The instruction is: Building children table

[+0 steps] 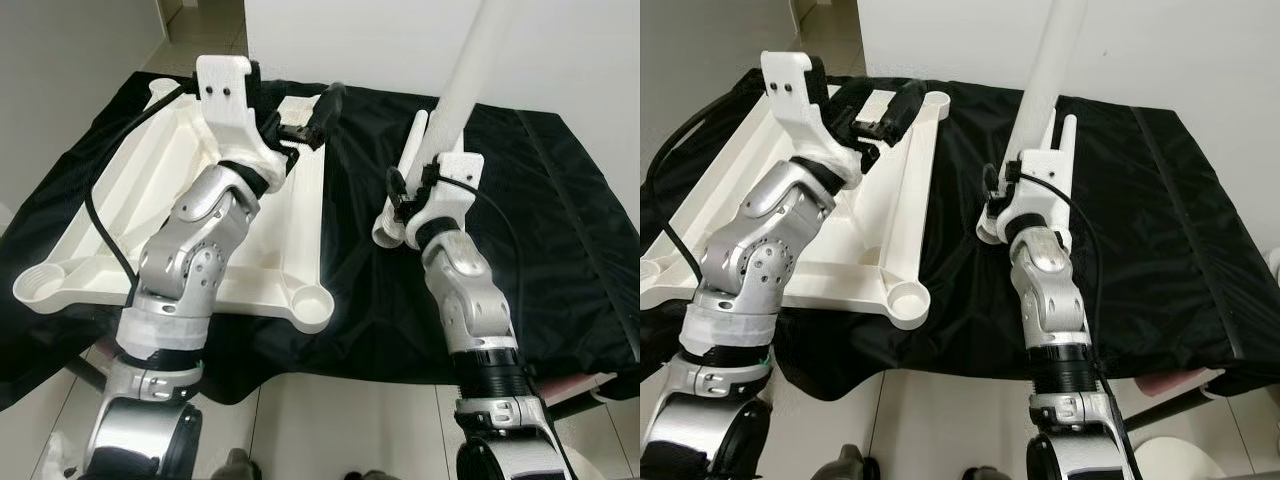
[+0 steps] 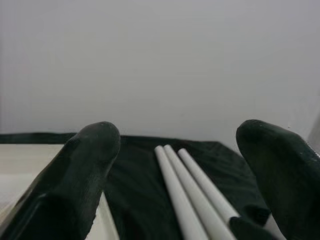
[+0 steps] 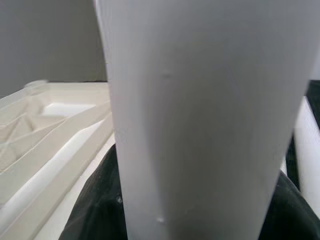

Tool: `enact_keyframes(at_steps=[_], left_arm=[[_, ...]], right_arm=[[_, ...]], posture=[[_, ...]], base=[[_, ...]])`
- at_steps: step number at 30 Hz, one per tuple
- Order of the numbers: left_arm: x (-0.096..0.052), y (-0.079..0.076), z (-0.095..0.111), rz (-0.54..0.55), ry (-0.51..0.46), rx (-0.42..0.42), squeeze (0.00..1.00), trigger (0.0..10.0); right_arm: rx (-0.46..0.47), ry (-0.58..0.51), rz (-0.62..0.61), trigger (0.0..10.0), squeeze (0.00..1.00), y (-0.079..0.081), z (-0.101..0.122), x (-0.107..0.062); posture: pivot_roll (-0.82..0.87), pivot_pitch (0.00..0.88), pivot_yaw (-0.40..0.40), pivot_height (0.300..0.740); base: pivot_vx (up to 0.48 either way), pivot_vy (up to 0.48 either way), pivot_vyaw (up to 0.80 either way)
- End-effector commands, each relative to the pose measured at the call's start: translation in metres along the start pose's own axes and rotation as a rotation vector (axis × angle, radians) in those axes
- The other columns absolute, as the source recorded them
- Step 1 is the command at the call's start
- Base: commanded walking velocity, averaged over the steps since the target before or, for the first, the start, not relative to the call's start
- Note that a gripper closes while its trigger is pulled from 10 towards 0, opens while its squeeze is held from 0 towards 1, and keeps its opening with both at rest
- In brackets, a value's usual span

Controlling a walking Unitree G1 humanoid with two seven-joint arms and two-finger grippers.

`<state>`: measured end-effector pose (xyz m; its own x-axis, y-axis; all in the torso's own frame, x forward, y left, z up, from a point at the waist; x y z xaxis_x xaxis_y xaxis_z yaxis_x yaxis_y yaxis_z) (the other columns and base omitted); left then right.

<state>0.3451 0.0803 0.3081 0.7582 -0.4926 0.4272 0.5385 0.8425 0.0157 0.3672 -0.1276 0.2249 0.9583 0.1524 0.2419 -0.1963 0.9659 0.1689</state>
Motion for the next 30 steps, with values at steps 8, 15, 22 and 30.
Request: enact_keyframes(at_steps=[8, 15, 22, 30], left_arm=[[-0.039, -0.015, -0.037, -0.272, 0.148, 0.023, 0.00, 10.0], [-0.056, -0.023, -0.051, -0.353, 0.201, 0.090, 0.00, 10.0], [-0.087, -0.030, -0.075, -0.509, 0.330, 0.194, 0.00, 10.0], [-0.123, -0.044, -0.086, -0.737, 0.522, 0.091, 0.00, 10.0]], right_arm=[[-0.030, -0.064, 0.031, 10.0, 0.00, -0.014, 0.014, -0.019], [-0.053, -0.061, 0.039, 10.0, 0.00, -0.026, 0.017, -0.029], [-0.062, -0.066, 0.049, 10.0, 0.00, -0.029, 0.019, -0.035], [-0.052, -0.077, 0.084, 10.0, 0.00, -0.017, 0.019, -0.033]], posture=[[0.05, 0.100, -0.016, 0.740], [0.05, 0.103, -0.018, 0.740], [0.05, 0.109, -0.015, 0.740], [0.05, 0.111, -0.013, 0.740]], base=[[0.000, 0.000, 0.00], [0.000, 0.000, 0.00], [0.000, 0.000, 0.00], [0.000, 0.000, 0.00]])
Point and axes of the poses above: a point about 5 cm out from each wrist's last joint towards the gripper, its own x axis pointing out of the wrist towards the gripper, its own z axis along the axis of the wrist's last joint, y = z × x, the point moved 3 cm from there along x, pointing out of the wrist towards the gripper, and after that the axes turned 7 degrees about x, right-handed, at the moved point
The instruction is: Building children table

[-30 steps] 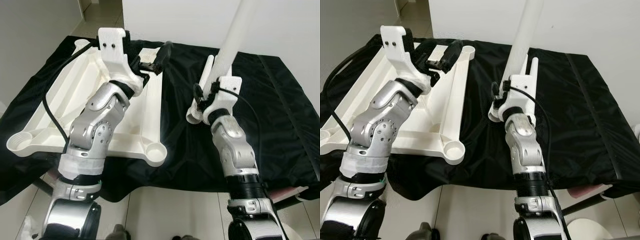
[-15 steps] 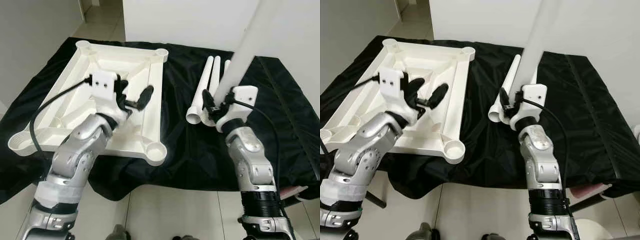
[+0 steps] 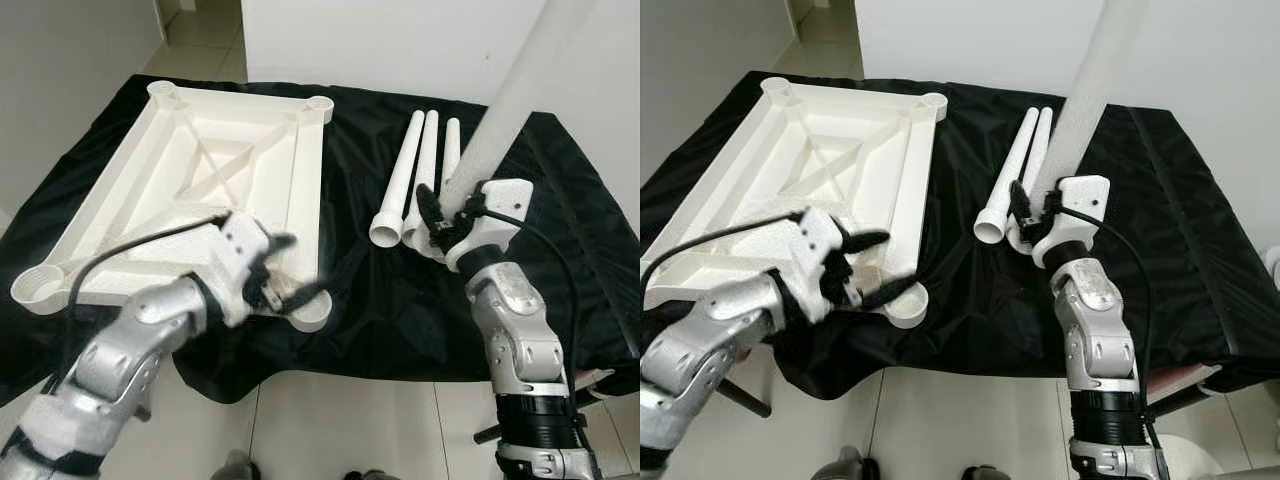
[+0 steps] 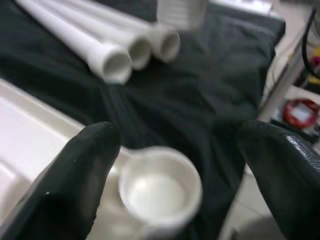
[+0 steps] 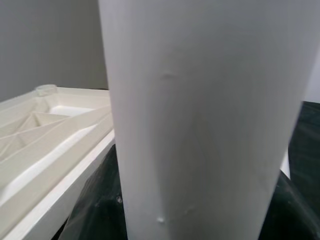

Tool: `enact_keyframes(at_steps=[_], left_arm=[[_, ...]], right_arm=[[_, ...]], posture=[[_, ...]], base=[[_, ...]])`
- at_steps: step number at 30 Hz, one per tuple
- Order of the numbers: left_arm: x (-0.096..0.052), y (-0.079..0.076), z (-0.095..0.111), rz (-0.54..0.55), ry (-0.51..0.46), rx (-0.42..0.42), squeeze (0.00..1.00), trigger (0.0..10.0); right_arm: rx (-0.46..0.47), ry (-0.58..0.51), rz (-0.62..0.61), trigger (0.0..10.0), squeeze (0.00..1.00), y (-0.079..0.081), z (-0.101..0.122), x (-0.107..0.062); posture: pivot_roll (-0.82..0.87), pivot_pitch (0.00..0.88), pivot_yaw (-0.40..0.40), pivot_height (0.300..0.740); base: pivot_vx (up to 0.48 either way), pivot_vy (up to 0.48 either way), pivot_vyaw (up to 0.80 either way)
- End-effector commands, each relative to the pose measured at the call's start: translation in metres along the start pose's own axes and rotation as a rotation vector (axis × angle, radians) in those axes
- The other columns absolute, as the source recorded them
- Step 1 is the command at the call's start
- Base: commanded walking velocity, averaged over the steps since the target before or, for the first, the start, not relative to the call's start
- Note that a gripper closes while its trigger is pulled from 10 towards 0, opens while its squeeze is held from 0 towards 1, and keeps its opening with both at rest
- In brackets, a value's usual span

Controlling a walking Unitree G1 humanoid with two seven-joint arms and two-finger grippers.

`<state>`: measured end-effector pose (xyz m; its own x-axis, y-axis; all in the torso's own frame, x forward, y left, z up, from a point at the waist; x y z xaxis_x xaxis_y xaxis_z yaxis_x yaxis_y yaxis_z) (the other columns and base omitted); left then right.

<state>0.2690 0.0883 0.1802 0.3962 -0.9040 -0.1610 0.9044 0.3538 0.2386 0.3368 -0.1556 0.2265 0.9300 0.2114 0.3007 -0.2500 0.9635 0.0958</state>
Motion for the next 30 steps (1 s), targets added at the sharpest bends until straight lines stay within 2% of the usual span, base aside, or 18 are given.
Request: enact_keyframes(at_steps=[1, 3, 10, 13, 17, 19, 25, 30], left_arm=[[0.000, -0.011, -0.001, -0.089, 0.003, -0.021, 0.00, 10.0], [-0.005, -0.015, -0.008, -0.118, 0.046, -0.001, 0.00, 10.0], [-0.009, -0.013, -0.020, -0.112, 0.098, 0.033, 0.00, 10.0], [-0.012, 0.010, -0.040, -0.007, 0.202, 0.081, 0.00, 10.0], [-0.014, 0.018, -0.049, 0.033, 0.260, 0.080, 0.00, 10.0], [-0.019, 0.024, -0.060, 0.046, 0.323, 0.115, 0.00, 10.0], [-0.025, 0.030, -0.066, 0.065, 0.364, 0.138, 0.00, 10.0], [-0.028, 0.028, -0.063, 0.032, 0.331, 0.126, 0.00, 10.0]], right_arm=[[0.004, -0.025, 0.012, 10.0, 0.00, 0.003, 0.006, 0.001], [0.005, -0.021, 0.041, 10.0, 0.00, 0.009, 0.004, 0.000], [-0.001, -0.014, 0.057, 10.0, 0.00, 0.011, 0.003, -0.001], [-0.007, -0.014, 0.065, 10.0, 0.00, 0.012, 0.004, 0.001], [-0.009, -0.014, 0.069, 10.0, 0.00, 0.012, 0.004, 0.001], [-0.017, -0.010, 0.076, 10.0, 0.00, 0.013, 0.003, 0.001], [-0.023, -0.005, 0.082, 10.0, 0.00, 0.014, 0.002, 0.001], [-0.027, -0.001, 0.089, 10.0, 0.00, 0.015, 0.001, 0.000]], posture=[[0.05, 0.111, -0.013, 0.740], [0.05, 0.107, -0.021, 0.740], [0.05, 0.101, -0.027, 0.740], [0.04, 0.092, -0.032, 0.740], [0.04, 0.092, -0.032, 0.740], [0.04, 0.086, -0.035, 0.740], [0.04, 0.080, -0.031, 0.740], [0.04, 0.077, -0.029, 0.740]], base=[[0.000, 0.000, 0.00], [0.000, 0.000, 0.00], [0.000, 0.000, 0.00], [0.000, 0.000, 0.00], [0.000, 0.000, 0.00], [0.000, 0.000, 0.00], [0.000, 0.000, 0.00], [0.000, 0.000, 0.00]])
Point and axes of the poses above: a point about 5 cm out from each wrist's last joint towards the gripper, its own x axis pointing out of the wrist towards the gripper, its own z axis along the axis of the wrist's last joint, y = z × x, the point moved 3 cm from there along x, pointing out of the wrist towards the gripper, and after that the axes turned 7 degrees about x, right-handed, at the moved point
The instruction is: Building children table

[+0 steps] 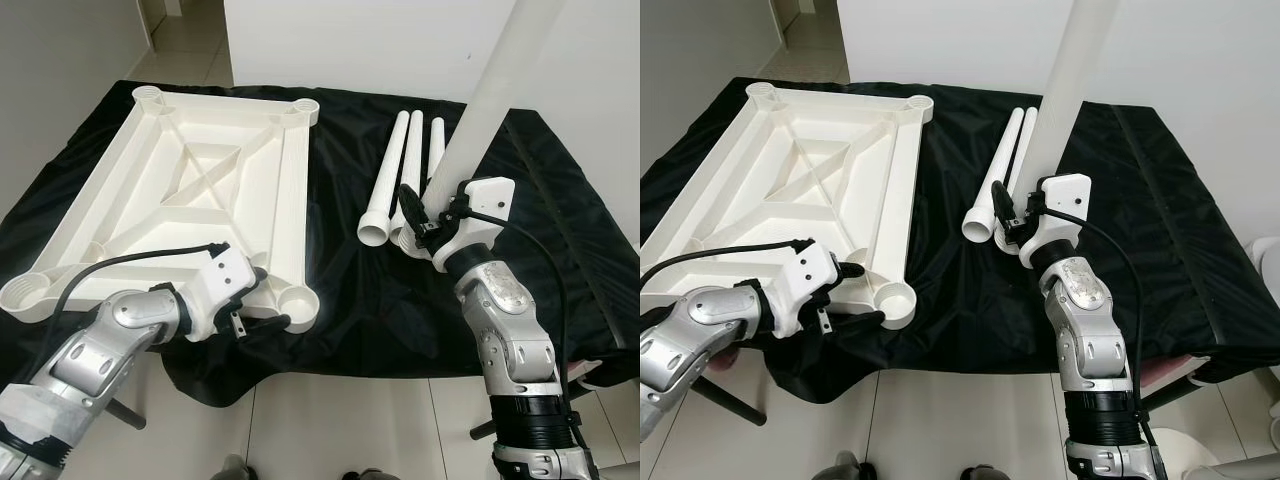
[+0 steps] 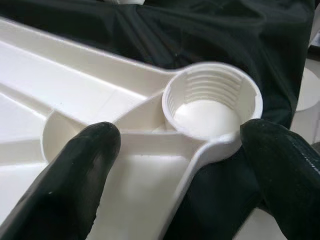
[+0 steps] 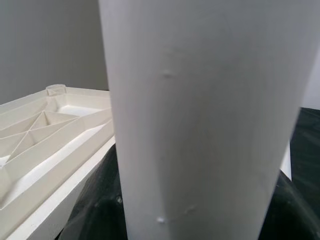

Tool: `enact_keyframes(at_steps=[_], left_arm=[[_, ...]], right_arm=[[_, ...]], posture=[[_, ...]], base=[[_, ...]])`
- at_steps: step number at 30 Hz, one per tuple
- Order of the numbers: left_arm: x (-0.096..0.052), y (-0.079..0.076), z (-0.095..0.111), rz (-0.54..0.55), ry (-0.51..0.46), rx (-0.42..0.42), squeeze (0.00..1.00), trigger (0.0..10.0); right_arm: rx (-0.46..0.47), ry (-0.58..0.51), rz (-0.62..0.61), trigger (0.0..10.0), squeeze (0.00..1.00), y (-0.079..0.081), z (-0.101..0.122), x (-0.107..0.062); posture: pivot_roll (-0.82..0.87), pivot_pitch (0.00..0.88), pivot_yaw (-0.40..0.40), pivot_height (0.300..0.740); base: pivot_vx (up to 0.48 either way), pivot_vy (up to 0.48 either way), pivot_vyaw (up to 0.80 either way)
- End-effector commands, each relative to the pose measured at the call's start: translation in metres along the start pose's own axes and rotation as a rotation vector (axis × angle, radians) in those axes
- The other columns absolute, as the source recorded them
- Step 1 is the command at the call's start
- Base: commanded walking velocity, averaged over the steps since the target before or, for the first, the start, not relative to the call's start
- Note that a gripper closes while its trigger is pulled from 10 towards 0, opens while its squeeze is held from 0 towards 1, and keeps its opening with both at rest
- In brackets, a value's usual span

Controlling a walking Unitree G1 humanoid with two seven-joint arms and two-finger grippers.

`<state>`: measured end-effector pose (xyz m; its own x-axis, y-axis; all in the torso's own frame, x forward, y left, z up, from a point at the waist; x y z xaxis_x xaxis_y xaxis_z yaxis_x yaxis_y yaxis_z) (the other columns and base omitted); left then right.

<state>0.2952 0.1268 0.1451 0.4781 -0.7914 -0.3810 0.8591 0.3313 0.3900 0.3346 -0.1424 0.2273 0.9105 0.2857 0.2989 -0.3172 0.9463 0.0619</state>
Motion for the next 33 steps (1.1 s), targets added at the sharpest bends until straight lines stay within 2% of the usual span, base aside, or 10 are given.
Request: enact_keyframes(at_steps=[1, 2, 8, 12, 14, 16, 24, 26, 28, 33], left_arm=[[-0.009, -0.005, -0.013, -0.044, 0.030, -0.053, 0.00, 10.0], [-0.013, -0.007, -0.005, -0.080, -0.033, -0.086, 0.00, 10.0], [-0.020, -0.011, 0.005, -0.131, -0.101, -0.124, 0.00, 10.0], [-0.021, -0.009, -0.008, -0.121, -0.027, -0.097, 0.00, 10.0], [-0.021, -0.009, -0.008, -0.121, -0.027, -0.097, 0.00, 10.0], [-0.016, -0.010, -0.020, -0.099, 0.047, -0.060, 0.00, 10.0], [-0.014, -0.011, -0.034, -0.106, 0.133, -0.006, 0.00, 10.0], [-0.012, -0.006, -0.037, -0.067, 0.152, -0.024, 0.00, 10.0], [-0.005, 0.010, -0.036, 0.053, 0.152, -0.052, 0.00, 10.0], [0.008, 0.023, -0.033, 0.168, 0.136, -0.055, 0.00, 9.9]], right_arm=[[-0.016, -0.006, 0.015, 10.0, 0.00, 0.002, 0.001, -0.002], [-0.019, -0.002, 0.017, 10.0, 0.00, 0.002, 0.000, -0.002], [-0.023, 0.002, 0.019, 10.0, 0.00, 0.003, -0.001, -0.002], [-0.037, 0.012, 0.035, 10.0, 0.00, 0.006, -0.003, 0.000], [-0.037, 0.012, 0.035, 10.0, 0.00, 0.006, -0.003, 0.000], [-0.044, 0.012, 0.044, 10.0, 0.00, 0.007, -0.003, 0.001], [-0.052, 0.007, 0.038, 10.0, 0.00, 0.007, -0.002, 0.003], [-0.053, 0.007, 0.036, 10.0, 0.00, 0.007, -0.002, 0.002], [-0.055, 0.008, 0.027, 10.0, 0.00, 0.006, -0.003, 0.001], [-0.079, 0.019, 0.020, 10.0, 0.00, 0.006, -0.006, 0.001]], posture=[[0.04, 0.076, -0.029, 0.740], [0.04, 0.077, -0.029, 0.740], [0.04, 0.077, -0.031, 0.740], [0.05, 0.077, -0.033, 0.740], [0.05, 0.077, -0.033, 0.740], [0.04, 0.079, -0.032, 0.740], [0.04, 0.091, -0.018, 0.740], [0.04, 0.091, -0.018, 0.740], [0.04, 0.097, -0.014, 0.740], [0.05, 0.102, -0.012, 0.740]], base=[[0.000, 0.000, 0.00], [0.000, 0.000, 0.00], [0.000, 0.000, 0.00], [0.000, 0.000, 0.00], [0.000, 0.000, 0.00], [0.000, 0.000, 0.00], [0.000, 0.000, 0.00], [0.000, 0.000, 0.00], [0.000, 0.000, 0.00], [0.000, 0.000, 0.00]])
Point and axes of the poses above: a point about 5 cm out from each wrist's last joint towards the gripper, its own x axis pointing out of the wrist towards the gripper, its own z axis along the axis of the wrist's last joint, y = z × x, the point moved 3 cm from there along x, pointing out of the wrist towards the gripper, and after that the axes turned 7 degrees about x, right-handed, at the moved point
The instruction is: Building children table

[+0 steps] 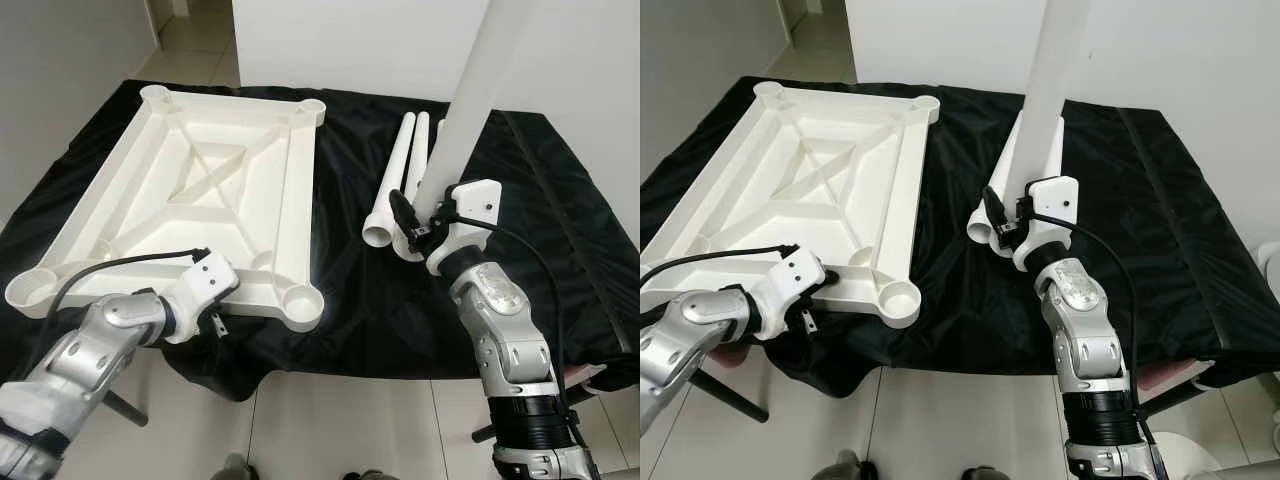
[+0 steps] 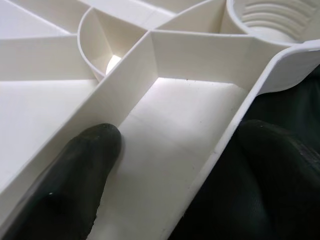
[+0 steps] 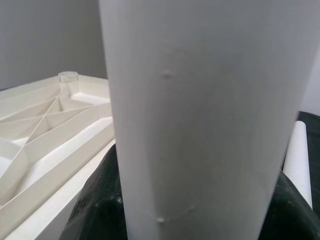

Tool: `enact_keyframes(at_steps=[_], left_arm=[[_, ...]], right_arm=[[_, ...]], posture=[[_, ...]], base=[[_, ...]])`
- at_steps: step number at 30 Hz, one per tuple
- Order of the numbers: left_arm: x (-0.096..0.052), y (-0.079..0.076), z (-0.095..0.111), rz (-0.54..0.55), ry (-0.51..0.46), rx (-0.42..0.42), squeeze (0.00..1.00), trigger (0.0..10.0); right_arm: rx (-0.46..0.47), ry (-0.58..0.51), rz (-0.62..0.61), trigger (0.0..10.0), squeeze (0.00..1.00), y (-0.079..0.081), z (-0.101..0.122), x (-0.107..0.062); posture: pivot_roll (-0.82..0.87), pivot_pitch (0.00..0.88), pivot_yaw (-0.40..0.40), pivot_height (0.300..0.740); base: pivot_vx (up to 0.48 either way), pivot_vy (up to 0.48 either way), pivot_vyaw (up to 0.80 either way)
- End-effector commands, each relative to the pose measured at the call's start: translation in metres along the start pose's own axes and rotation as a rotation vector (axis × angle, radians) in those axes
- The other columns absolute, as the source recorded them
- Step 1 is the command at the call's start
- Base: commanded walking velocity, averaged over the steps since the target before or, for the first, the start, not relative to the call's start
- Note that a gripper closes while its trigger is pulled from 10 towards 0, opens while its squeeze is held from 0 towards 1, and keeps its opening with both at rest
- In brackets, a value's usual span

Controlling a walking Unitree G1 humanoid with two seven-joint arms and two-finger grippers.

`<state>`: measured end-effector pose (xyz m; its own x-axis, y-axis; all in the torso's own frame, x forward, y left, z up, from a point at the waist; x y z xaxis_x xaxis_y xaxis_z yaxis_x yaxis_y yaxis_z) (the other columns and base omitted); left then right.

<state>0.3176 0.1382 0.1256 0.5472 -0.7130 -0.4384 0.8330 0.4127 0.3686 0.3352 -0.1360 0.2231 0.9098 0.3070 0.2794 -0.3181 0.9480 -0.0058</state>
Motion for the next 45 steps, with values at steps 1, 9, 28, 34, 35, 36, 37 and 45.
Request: enact_keyframes(at_steps=[1, 9, 28, 34, 35, 36, 37, 45], left_arm=[[0.000, 0.008, -0.006, 0.103, 0.034, -0.001, 0.00, 9.9], [0.009, 0.006, 0.005, 0.121, -0.015, -0.010, 0.00, 0.9], [0.047, -0.025, 0.036, 0.085, -0.111, -0.013, 0.00, 10.0], [0.052, -0.031, 0.048, 0.079, -0.156, -0.045, 0.00, 10.0], [0.053, -0.031, 0.049, 0.077, -0.164, -0.060, 0.57, 10.0], [0.053, -0.031, 0.049, 0.077, -0.164, -0.060, 0.57, 10.0], [0.053, -0.032, 0.050, 0.070, -0.170, -0.079, 1.00, 10.0], [0.041, -0.033, 0.052, 0.026, -0.205, -0.078, 0.00, 10.0]], right_arm=[[-0.014, -0.002, 0.000, 10.0, 0.00, 0.000, -0.001, 0.000], [-0.007, -0.001, 0.007, 10.0, 0.00, 0.003, -0.002, 0.002], [0.005, -0.014, -0.002, 10.0, 0.00, 0.004, -0.001, 0.006], [0.022, -0.010, -0.007, 10.0, 0.00, 0.003, -0.003, 0.005], [0.031, -0.008, -0.008, 10.0, 0.00, 0.004, -0.004, 0.005], [0.031, -0.008, -0.008, 10.0, 0.00, 0.004, -0.004, 0.005], [0.041, -0.006, -0.006, 10.0, 0.00, 0.005, -0.004, 0.004], [0.070, 0.020, 0.019, 10.0, 0.00, 0.011, -0.013, 0.004]], posture=[[0.05, 0.102, -0.012, 0.740], [0.06, 0.107, -0.014, 0.740], [0.05, 0.106, -0.002, 0.740], [0.05, 0.105, 0.004, 0.740], [0.05, 0.103, 0.004, 0.740], [0.05, 0.103, 0.004, 0.740], [0.05, 0.103, 0.004, 0.740], [0.04, 0.092, 0.006, 0.740]], base=[[0.000, 0.000, 0.00], [0.000, 0.000, 0.00], [0.000, 0.000, 0.00], [0.000, 0.000, 0.00], [0.000, 0.000, 0.00], [0.000, 0.000, 0.00], [0.000, 0.000, 0.00], [0.000, 0.000, 0.00]])
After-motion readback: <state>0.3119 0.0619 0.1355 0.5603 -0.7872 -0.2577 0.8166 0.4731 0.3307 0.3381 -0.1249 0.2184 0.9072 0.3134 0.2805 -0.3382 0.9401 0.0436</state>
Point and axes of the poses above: a point about 5 cm out from each wrist's last joint towards the gripper, its own x axis pointing out of the wrist towards the gripper, its own z axis along the axis of the wrist's last joint, y = z × x, the point moved 3 cm from there along x, pointing out of the wrist towards the gripper, and after that the axes turned 7 degrees about x, right-handed, at the moved point
